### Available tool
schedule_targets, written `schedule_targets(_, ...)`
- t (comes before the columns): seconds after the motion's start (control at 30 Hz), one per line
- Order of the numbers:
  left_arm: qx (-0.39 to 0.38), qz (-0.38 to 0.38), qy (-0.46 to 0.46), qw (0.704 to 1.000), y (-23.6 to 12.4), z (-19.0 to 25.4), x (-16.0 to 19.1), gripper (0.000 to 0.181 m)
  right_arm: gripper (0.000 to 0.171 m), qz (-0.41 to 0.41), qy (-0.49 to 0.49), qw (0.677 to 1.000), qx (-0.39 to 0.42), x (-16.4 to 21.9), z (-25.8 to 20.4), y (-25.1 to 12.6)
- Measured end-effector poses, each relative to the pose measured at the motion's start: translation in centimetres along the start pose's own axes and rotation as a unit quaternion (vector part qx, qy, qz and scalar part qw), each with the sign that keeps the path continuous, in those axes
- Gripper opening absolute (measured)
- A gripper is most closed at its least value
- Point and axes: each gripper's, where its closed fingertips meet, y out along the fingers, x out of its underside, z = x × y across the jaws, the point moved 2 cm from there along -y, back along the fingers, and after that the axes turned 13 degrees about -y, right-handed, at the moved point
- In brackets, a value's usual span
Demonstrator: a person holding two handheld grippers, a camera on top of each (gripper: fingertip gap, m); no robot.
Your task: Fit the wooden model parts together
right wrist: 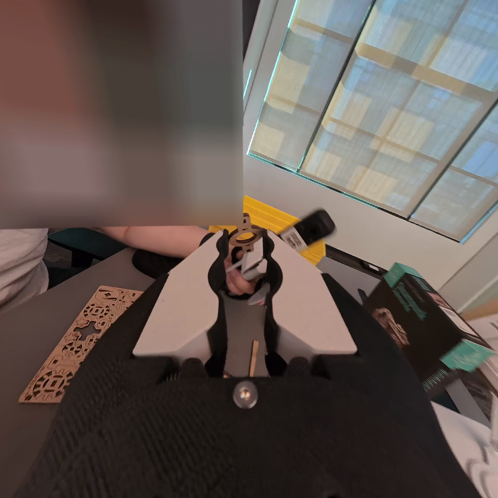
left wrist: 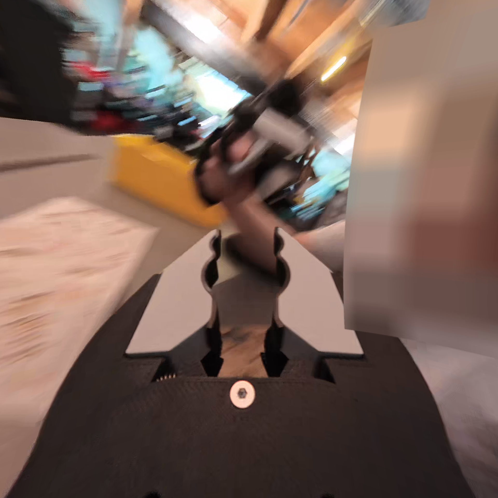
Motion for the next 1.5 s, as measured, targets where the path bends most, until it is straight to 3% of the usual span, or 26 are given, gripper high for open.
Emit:
schedule_targets(0.1, -0.152, -0.091, 0.12, 0.977, -1.1, -2.9, 1.9, 0.053, 0.023, -0.01, -0.003, 1.0, 0.014, -0.3, 0.8, -1.4)
schedule_targets(0.2, -0.224, -0.193, 0.162, 0.941, -1.4, -5.1, 4.9, 0.06, 0.024, -0.029, -0.011, 0.999, 0.022, -0.5, 1.2, -2.4)
schedule_targets(0.37, -0.277, -0.274, 0.177, 0.904, -1.0, -7.8, 7.8, 0.062, 0.024, -0.037, -0.024, 0.998, 0.037, -1.2, 1.7, -3.5)
schedule_targets(0.67, -0.325, -0.319, 0.207, 0.866, -1.8, -10.5, 9.2, 0.05, 0.024, -0.044, -0.031, 0.997, 0.047, -1.4, 2.0, -4.1)
schedule_targets(0.93, -0.331, -0.321, 0.195, 0.865, -1.6, -11.2, 9.4, 0.025, 0.024, -0.05, -0.031, 0.997, 0.049, -1.3, 2.1, -4.3)
schedule_targets(1.23, -0.329, -0.309, 0.178, 0.874, -1.7, -10.9, 9.0, 0.021, 0.024, -0.06, -0.027, 0.996, 0.06, -0.8, 2.5, -4.7)
schedule_targets(1.5, -0.3, -0.215, 0.134, 0.92, -1.3, -9.2, 6.1, 0.02, 0.025, -0.082, -0.025, 0.993, 0.08, 0.4, 3.2, -5.1)
